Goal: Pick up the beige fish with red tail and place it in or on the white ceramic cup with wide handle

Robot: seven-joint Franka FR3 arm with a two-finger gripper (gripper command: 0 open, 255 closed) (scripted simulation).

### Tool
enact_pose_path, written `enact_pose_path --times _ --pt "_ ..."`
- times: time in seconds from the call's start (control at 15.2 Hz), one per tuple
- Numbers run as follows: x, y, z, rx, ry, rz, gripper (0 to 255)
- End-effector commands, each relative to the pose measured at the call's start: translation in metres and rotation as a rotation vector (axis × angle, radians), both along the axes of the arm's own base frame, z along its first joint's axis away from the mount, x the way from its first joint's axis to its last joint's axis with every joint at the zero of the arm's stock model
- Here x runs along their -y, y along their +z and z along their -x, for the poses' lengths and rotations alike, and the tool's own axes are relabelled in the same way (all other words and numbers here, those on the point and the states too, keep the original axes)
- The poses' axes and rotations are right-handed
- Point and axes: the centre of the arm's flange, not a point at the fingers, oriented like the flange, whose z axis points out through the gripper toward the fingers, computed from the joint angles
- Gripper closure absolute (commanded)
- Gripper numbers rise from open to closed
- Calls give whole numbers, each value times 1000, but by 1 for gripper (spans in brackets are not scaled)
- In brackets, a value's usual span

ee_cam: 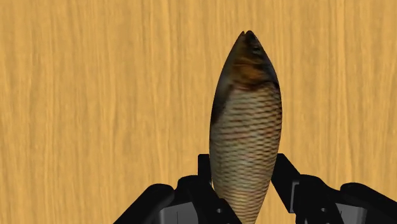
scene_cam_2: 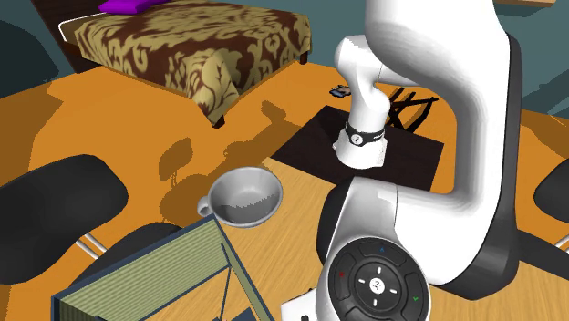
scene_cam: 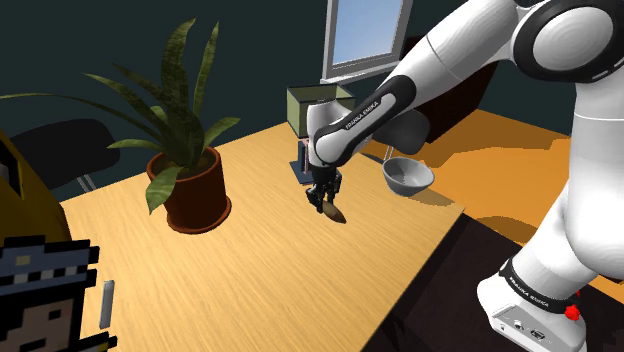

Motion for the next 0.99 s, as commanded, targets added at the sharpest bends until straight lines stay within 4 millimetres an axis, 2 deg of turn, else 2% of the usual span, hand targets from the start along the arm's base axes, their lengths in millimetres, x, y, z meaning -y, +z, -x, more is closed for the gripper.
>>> enact_pose_path --times 0.0,0.92 --pt "-2 -3 3 -4 3 -1 255" --pt "-3 71 3 -4 3 -1 255"
